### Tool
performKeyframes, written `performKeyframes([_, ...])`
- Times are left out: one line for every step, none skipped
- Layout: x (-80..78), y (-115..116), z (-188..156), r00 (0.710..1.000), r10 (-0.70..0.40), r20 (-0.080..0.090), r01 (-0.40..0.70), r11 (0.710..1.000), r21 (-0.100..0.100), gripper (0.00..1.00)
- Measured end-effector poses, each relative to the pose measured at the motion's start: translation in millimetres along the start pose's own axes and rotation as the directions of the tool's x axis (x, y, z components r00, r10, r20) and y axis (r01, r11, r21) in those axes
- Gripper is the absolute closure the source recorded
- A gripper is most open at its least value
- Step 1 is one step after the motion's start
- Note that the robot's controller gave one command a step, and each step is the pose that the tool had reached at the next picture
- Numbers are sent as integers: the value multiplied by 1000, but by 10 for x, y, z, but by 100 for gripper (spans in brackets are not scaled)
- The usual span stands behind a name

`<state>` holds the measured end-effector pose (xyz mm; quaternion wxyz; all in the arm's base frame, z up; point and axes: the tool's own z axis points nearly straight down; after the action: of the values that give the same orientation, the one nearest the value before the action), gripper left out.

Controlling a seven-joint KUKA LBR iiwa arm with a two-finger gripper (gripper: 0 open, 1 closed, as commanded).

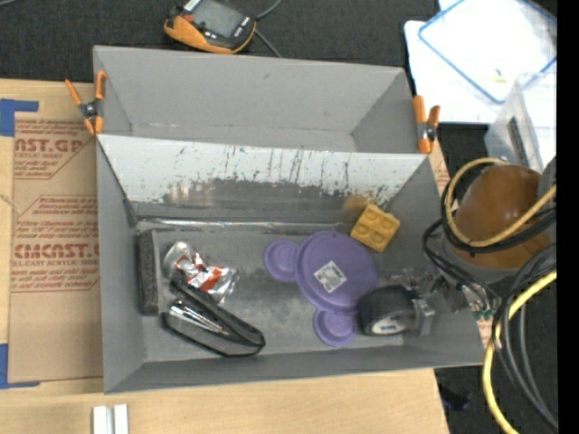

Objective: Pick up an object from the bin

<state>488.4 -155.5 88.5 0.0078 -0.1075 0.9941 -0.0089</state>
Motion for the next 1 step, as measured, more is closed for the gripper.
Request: performKeyframes([-22, 264, -62, 1000, -4, -4, 4, 1000, -12, 100])
